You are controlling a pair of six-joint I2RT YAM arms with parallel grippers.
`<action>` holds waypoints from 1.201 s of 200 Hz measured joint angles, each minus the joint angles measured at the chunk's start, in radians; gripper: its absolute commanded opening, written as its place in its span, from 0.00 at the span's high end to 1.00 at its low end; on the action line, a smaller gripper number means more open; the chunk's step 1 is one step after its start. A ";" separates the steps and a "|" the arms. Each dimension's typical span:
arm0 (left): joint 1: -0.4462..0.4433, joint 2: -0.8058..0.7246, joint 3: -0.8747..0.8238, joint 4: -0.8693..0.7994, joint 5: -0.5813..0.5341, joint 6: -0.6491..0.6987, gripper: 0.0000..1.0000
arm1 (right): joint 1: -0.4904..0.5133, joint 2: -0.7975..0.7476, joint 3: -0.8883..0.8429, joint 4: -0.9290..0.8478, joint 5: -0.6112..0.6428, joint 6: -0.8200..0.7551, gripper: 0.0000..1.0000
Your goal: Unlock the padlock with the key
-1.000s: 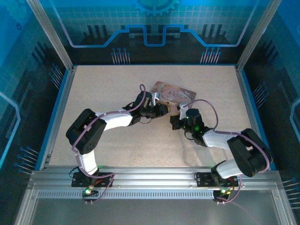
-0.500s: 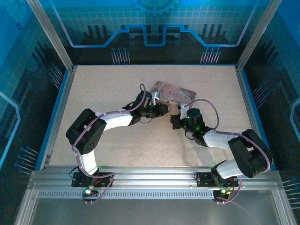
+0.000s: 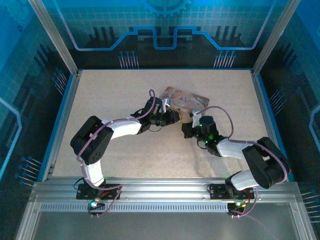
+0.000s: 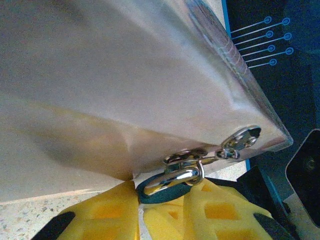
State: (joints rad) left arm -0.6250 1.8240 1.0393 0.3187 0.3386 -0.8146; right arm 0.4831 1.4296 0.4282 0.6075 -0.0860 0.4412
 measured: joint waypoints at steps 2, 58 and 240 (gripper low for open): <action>0.000 0.000 0.000 0.000 0.000 0.000 0.78 | 0.000 -0.002 -0.002 0.000 0.000 0.000 1.00; -0.003 0.000 0.002 -0.001 0.000 0.000 0.78 | 0.000 -0.016 -0.015 0.008 0.000 0.003 1.00; -0.003 0.000 0.003 0.000 0.000 -0.007 0.78 | 0.000 -0.001 -0.009 0.023 -0.001 0.006 1.00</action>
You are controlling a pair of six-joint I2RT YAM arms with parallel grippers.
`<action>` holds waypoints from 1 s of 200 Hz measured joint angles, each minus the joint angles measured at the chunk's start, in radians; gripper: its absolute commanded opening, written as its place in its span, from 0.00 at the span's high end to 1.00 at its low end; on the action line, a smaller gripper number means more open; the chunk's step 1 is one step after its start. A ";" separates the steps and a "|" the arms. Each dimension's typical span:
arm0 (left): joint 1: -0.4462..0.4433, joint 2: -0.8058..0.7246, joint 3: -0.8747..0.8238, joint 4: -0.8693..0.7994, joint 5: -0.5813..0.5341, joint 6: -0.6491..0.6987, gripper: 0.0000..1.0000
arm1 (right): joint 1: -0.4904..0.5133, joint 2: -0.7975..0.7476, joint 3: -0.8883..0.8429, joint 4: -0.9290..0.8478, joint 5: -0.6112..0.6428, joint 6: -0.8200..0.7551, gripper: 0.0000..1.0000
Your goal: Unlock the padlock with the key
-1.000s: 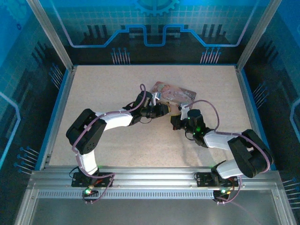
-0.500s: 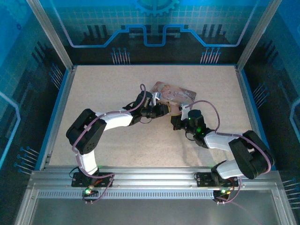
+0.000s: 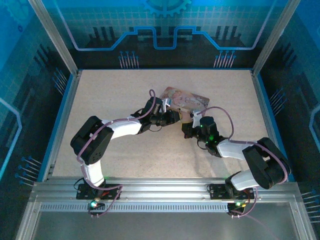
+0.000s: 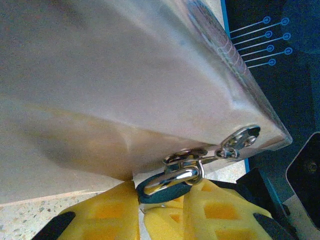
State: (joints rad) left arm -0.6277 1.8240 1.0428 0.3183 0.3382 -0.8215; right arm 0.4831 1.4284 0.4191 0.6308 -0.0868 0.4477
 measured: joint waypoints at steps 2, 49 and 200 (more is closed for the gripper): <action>0.000 0.000 0.000 0.000 0.000 0.000 0.78 | 0.000 0.000 0.000 0.000 0.000 0.000 1.00; 0.000 0.000 0.000 0.000 -0.002 -0.004 0.78 | 0.000 0.013 0.009 0.003 0.000 0.000 1.00; 0.008 0.000 0.006 0.002 -0.035 -0.015 0.78 | -0.029 0.077 0.047 0.043 -0.020 -0.084 1.00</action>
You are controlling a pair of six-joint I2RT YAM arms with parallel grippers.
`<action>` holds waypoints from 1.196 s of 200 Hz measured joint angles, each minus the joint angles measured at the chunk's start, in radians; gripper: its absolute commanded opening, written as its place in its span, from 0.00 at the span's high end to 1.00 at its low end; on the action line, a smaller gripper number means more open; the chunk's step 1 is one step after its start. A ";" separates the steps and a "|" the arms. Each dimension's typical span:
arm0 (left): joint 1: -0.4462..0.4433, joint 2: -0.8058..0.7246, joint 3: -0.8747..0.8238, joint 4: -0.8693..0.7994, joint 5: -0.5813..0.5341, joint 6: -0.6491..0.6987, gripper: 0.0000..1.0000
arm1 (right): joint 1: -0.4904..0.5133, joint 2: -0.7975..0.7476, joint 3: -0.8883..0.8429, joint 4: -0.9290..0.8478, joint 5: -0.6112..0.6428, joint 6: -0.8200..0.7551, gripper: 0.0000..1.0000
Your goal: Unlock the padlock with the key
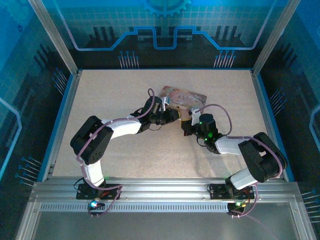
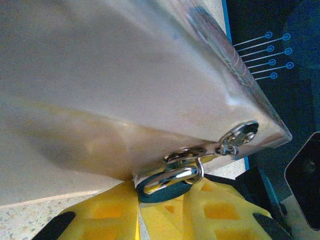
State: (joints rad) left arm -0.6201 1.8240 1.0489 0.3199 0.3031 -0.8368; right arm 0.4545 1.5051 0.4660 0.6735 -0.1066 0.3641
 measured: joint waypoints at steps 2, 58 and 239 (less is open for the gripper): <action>0.000 0.000 0.001 0.000 0.000 0.000 0.78 | -0.001 0.001 0.000 0.001 -0.001 0.000 1.00; 0.004 0.000 0.003 -0.001 -0.011 -0.001 0.78 | -0.005 0.024 0.014 0.017 -0.010 -0.022 1.00; 0.007 0.000 0.017 0.042 -0.003 -0.003 0.78 | -0.017 0.055 0.084 0.058 0.017 -0.040 1.00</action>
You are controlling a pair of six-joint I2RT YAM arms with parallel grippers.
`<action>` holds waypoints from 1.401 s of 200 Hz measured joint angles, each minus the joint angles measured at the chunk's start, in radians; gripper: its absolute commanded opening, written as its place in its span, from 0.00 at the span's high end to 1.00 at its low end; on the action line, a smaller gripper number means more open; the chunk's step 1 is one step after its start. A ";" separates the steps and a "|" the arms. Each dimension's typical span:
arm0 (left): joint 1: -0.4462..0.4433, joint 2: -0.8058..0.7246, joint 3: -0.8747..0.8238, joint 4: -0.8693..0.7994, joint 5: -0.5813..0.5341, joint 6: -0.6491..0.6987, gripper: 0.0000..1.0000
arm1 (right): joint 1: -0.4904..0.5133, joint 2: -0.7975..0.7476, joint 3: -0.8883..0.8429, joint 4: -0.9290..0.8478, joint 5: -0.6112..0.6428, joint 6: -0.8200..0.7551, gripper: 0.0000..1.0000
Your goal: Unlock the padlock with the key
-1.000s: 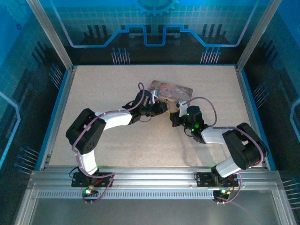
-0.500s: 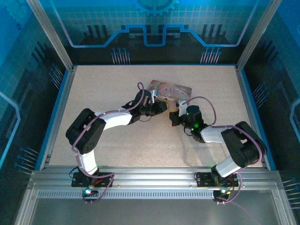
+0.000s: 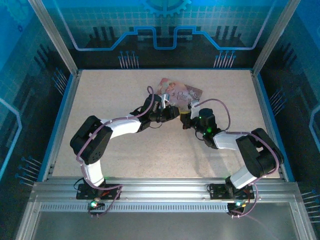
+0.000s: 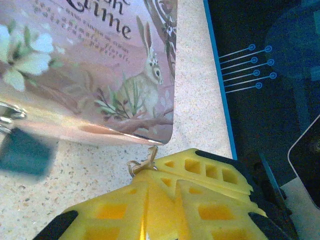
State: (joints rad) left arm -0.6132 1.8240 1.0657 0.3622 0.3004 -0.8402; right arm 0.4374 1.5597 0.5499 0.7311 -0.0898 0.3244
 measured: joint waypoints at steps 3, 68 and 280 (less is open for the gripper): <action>0.001 0.000 0.000 0.001 0.000 0.000 0.78 | 0.000 0.000 0.000 0.001 0.001 0.000 1.00; 0.001 -0.004 0.000 -0.006 0.000 0.011 0.73 | 0.000 -0.006 -0.009 0.004 0.008 -0.004 1.00; 0.171 -0.205 -0.166 -0.129 -0.024 0.498 0.21 | -0.123 0.248 0.782 -0.780 -0.151 0.083 1.00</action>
State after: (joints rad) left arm -0.4419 1.6192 0.8997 0.2329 0.2768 -0.3420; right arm 0.3141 1.8076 1.3323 -0.0486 -0.2405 0.4076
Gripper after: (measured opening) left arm 0.782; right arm 0.045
